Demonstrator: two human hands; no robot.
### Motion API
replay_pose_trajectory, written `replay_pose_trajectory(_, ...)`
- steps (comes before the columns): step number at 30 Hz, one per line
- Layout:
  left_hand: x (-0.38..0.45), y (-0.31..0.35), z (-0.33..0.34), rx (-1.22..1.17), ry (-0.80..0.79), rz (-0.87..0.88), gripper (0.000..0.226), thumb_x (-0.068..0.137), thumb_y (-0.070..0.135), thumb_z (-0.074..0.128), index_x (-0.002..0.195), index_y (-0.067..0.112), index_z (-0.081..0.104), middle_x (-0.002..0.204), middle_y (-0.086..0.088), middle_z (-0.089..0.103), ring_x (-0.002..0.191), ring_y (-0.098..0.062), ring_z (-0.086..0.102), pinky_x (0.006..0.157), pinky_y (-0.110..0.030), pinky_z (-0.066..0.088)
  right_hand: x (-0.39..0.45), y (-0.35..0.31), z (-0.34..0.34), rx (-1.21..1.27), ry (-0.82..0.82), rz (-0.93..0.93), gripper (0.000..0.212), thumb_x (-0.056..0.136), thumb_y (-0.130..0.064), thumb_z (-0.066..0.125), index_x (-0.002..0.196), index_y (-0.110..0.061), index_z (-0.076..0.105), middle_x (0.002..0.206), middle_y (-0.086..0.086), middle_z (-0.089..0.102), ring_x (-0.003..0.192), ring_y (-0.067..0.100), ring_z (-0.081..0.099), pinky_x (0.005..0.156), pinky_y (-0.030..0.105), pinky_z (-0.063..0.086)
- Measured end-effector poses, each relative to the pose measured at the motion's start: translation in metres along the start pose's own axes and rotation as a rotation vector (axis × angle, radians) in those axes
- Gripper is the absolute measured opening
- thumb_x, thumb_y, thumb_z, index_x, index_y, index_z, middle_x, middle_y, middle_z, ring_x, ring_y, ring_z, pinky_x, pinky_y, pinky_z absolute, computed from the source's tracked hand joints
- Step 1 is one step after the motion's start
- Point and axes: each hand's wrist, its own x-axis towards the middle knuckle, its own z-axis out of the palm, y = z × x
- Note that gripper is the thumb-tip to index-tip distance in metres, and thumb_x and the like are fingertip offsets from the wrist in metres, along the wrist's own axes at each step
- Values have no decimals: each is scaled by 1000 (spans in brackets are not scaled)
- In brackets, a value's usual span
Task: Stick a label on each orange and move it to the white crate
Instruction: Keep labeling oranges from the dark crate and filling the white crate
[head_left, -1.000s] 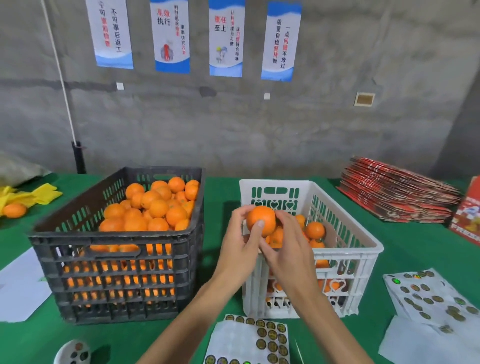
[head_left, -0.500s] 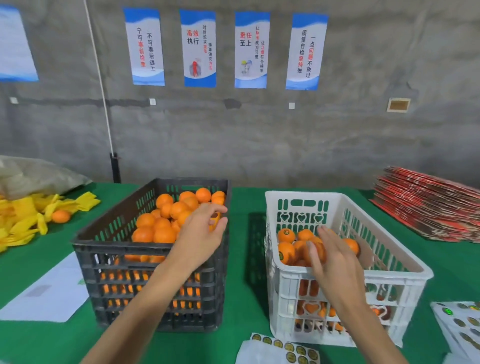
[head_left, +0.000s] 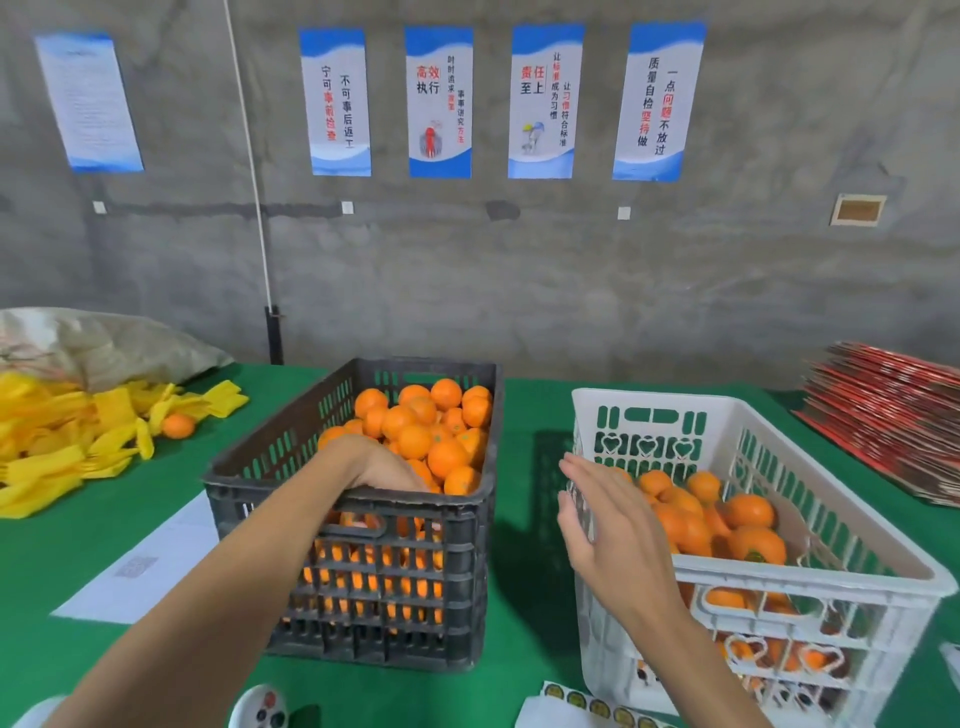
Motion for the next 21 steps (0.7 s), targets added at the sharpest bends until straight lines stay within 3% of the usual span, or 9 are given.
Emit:
replay_pose_trajectory(2,6,12,4,160,-88,-30,79,70,67,68,135,22,63,149,-3,54,137,-30,51,119,-53,35,-1,-3,3,21,-19,8,38,93,-14,71,131,-11,68,135,1,66,125,17,62,109,38,48)
replay_pose_trajectory(5,8,35,8,200,-132,-79,83,67,59,73,137,16,62,140,-5,59,123,-30,58,110,-43,44,-4,-4,6,40,-23,-2,38,92,-13,71,130,-10,69,134,1,67,124,17,62,106,41,51)
replay_pose_trajectory(9,12,45,13,58,108,-105,54,92,37,72,138,11,60,128,-11,64,113,-32,63,94,-41,52,-8,-2,2,54,-21,3,37,93,-13,70,130,-12,69,134,-1,67,125,14,61,104,42,52)
replay_pose_trajectory(11,9,47,13,51,131,-3,30,89,41,72,112,22,70,117,-2,68,98,-25,67,83,-35,56,-9,-1,-1,57,-25,-9,37,94,-14,70,130,-13,69,135,-3,66,126,12,60,106,39,51)
replay_pose_trajectory(13,2,49,11,55,2,67,43,74,56,75,100,22,70,103,4,68,88,-20,68,81,-33,58,-9,-1,-6,59,-30,-14,37,94,-15,69,131,-14,68,136,-4,65,126,10,59,108,37,50)
replay_pose_trajectory(15,3,43,2,-80,7,121,55,64,62,73,98,19,65,86,5,61,77,-18,64,78,-34,58,-8,-3,-11,60,-42,-15,37,96,-17,68,133,-15,67,137,-5,64,128,9,58,110,35,48)
replay_pose_trajectory(17,-5,37,-8,-277,175,199,50,68,62,70,88,19,57,70,3,44,56,-15,56,61,-30,56,-6,-5,-17,69,-41,-17,37,96,-17,67,133,-15,67,138,-5,64,129,9,57,112,32,45)
replay_pose_trajectory(18,-11,35,-10,-343,329,220,51,71,64,68,91,17,61,74,0,48,59,-17,61,58,-30,58,-5,-6,-19,72,-42,-18,37,96,-16,66,133,-15,67,138,-5,64,128,10,57,113,30,43)
replay_pose_trajectory(21,-33,40,1,-517,734,366,74,74,73,57,113,12,72,107,-10,70,99,-26,68,75,-38,57,-4,-9,-25,84,-34,-9,37,97,-16,65,134,-14,66,138,-4,64,128,10,57,113,29,42)
